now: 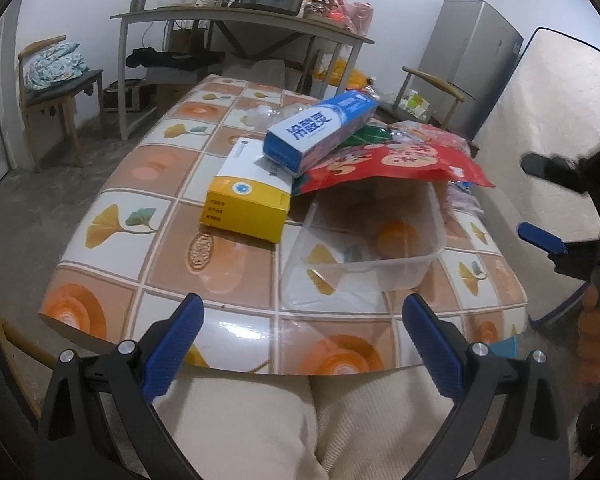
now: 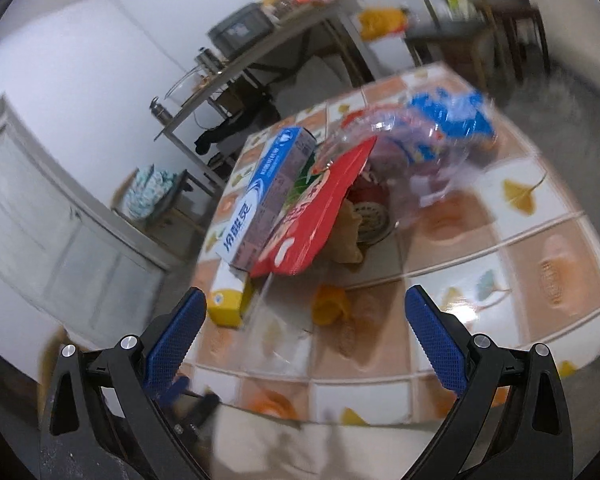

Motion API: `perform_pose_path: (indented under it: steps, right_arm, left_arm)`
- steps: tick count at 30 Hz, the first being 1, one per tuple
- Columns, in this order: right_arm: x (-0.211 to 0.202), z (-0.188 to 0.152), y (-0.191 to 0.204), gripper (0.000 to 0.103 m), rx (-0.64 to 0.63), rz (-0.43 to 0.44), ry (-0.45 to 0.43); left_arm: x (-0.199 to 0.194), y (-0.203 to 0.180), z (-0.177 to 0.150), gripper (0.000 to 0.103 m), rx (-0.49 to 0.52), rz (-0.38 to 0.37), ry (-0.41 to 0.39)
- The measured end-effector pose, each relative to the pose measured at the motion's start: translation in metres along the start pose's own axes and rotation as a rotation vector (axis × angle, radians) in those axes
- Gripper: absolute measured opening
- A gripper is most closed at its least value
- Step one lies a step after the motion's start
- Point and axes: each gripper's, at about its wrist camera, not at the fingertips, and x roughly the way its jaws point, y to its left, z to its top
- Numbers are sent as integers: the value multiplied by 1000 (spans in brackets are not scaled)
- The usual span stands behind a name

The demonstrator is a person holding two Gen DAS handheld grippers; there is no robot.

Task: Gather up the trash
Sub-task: 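Reach the right tool to the red snack bag and grasp it, then lift the red snack bag with the right tool while the left tool grasps the clear plastic container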

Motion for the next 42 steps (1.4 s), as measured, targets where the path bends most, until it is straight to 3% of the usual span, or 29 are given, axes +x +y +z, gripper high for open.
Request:
perform_pose_path:
  steps: [8, 12, 15, 17, 19, 23, 34, 42]
  right_arm:
    - [36, 23, -12, 70, 161, 131, 122]
    - [44, 31, -9, 51, 182, 149, 131]
    - [46, 34, -10, 32, 217, 175, 148]
    - [51, 34, -16, 13, 238, 199, 158]
    - [49, 33, -15, 7, 243, 233, 156]
    - [42, 31, -16, 1, 254, 294, 148]
    - [2, 23, -28, 1, 339, 524, 162]
    - [-53, 11, -59, 0, 356, 626, 148]
  left_arm:
    - [4, 1, -3, 97, 46, 4, -23]
    - [5, -4, -5, 97, 79, -24, -27]
    - [4, -8, -7, 97, 100, -46, -30]
    - [4, -9, -8, 97, 108, -58, -33]
    - [3, -10, -8, 97, 113, -67, -35]
    - [4, -11, -10, 97, 115, -78, -32]
    - [1, -15, -13, 97, 113, -88, -34]
    - [-4, -33, -13, 84, 202, -87, -71]
